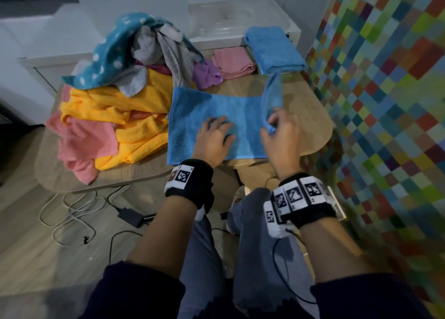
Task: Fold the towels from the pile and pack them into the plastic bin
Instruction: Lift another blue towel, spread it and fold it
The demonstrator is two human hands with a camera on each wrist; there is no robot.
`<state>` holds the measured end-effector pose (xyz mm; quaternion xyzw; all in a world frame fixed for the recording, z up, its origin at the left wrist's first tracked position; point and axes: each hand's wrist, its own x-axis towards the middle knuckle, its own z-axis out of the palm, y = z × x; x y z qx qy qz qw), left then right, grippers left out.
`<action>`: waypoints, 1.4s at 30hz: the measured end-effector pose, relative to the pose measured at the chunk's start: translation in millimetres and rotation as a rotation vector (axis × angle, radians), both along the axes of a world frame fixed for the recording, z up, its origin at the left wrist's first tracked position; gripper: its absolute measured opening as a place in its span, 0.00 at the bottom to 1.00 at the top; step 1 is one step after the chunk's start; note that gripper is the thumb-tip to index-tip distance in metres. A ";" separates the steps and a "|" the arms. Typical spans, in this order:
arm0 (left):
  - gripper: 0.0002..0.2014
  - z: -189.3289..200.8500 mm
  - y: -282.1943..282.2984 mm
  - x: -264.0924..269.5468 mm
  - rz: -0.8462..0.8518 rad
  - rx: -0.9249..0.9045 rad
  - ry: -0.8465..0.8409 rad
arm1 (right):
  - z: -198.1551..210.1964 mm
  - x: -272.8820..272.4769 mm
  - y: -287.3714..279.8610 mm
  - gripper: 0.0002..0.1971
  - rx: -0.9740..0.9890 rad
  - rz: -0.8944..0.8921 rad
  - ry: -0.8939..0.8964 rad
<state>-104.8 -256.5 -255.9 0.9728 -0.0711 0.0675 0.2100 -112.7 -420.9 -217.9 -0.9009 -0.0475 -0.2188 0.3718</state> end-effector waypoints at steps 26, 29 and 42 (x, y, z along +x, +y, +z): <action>0.16 8.3 -2.2 11.2 0.248 -0.696 -0.007 | -32.2 -8.7 35.8 0.14 -0.032 0.014 -0.063; 0.16 7.4 0.3 13.0 0.243 -0.666 0.041 | -35.0 -1.9 25.4 0.17 -0.122 -0.197 0.100; 0.25 4.9 -31.8 -4.5 0.056 0.097 -0.085 | 8.9 30.0 -34.7 0.12 0.230 -0.154 0.444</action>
